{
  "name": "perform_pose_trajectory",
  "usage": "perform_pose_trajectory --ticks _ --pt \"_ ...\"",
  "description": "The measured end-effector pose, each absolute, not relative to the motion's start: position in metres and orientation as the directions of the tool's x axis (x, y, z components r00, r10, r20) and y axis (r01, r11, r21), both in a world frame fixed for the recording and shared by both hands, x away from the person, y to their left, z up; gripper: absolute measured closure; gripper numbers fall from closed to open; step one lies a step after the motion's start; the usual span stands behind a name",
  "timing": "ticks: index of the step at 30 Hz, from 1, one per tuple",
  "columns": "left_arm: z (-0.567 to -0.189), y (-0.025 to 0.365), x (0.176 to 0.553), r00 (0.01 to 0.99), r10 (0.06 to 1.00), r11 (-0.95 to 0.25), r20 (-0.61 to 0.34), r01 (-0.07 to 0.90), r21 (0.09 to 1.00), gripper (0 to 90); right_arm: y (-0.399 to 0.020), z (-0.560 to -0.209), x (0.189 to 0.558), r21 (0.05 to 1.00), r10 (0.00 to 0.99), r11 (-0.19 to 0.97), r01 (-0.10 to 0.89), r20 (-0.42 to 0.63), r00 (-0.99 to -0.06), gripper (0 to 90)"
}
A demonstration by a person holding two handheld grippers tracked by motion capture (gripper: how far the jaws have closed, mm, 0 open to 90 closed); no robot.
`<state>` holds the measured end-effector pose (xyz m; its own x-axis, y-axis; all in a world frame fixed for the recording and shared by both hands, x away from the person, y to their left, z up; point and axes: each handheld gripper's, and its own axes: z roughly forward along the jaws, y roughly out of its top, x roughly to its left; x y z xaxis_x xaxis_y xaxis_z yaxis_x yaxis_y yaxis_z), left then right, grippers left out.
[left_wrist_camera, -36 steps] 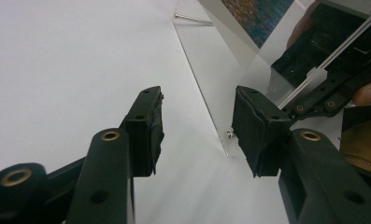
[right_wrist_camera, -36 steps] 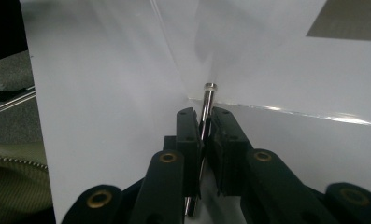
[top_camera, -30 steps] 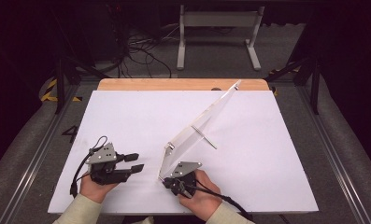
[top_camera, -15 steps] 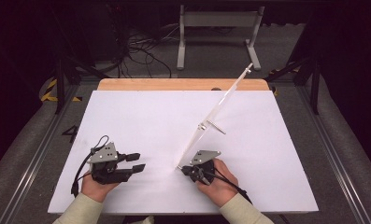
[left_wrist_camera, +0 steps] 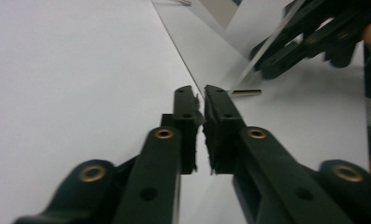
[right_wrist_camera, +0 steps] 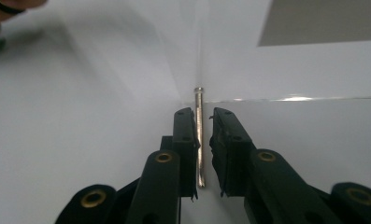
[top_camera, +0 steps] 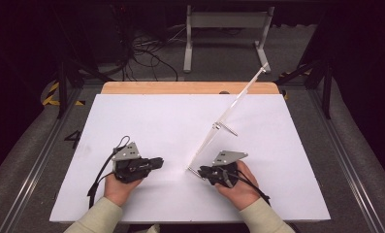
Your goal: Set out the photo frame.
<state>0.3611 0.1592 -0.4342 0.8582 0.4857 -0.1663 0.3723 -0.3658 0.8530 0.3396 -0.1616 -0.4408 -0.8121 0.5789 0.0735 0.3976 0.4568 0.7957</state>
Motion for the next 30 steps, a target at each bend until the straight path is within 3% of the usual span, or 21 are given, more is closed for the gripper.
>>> perform_pose_trajectory --ticks 11,17,30 --pt "-0.460 0.091 0.381 0.873 0.458 -0.488 -0.168 0.406 0.773 89.7 -0.237 -0.426 0.325 0.832 0.709 0.333 0.444 0.090 -0.700 84.8" --pt "-0.464 0.087 0.386 0.862 0.458 -0.494 -0.219 0.451 0.744 89.8 -0.250 -0.425 0.320 0.832 0.727 0.314 0.457 0.099 -0.679 85.4" --pt "-0.460 0.063 0.369 0.912 0.342 -0.555 -0.225 0.390 0.735 89.9 -0.279 -0.411 0.311 0.855 0.769 0.237 0.461 0.125 -0.627 85.4"
